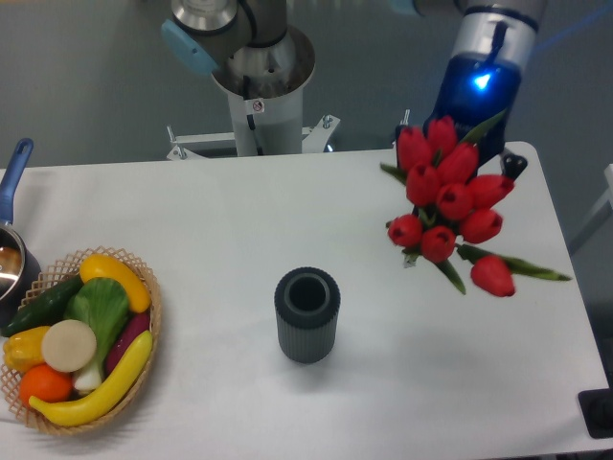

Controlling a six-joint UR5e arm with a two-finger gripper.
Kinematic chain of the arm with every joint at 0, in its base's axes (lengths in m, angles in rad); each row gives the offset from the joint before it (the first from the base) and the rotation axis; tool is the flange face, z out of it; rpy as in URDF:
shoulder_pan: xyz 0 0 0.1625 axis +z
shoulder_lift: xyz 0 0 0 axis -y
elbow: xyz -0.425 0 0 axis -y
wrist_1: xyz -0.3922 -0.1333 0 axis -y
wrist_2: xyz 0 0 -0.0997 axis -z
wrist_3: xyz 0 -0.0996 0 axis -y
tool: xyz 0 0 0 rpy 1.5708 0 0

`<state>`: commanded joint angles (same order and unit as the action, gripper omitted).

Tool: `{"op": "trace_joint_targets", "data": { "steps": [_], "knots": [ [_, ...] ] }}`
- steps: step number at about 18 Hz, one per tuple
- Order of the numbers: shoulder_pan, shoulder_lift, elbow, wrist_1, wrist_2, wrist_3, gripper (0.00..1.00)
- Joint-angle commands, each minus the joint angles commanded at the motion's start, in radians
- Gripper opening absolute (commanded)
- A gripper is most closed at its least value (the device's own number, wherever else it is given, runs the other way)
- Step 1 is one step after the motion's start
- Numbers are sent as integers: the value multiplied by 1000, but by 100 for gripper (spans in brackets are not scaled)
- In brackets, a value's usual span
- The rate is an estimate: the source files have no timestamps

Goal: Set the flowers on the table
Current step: 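Lift the red tulip bunch upward with the gripper, stems hanging down, then lower the held tulips down onto the table beside the grey vase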

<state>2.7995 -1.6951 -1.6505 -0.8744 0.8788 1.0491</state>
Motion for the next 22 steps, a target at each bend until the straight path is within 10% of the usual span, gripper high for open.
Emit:
{"op": "trace_joint_targets", "data": {
  "steps": [11, 22],
  "knots": [
    [-14, -40, -86, -9, 395, 256, 47],
    [-21, -205, -83, 3, 637, 299, 47]
  ]
}}
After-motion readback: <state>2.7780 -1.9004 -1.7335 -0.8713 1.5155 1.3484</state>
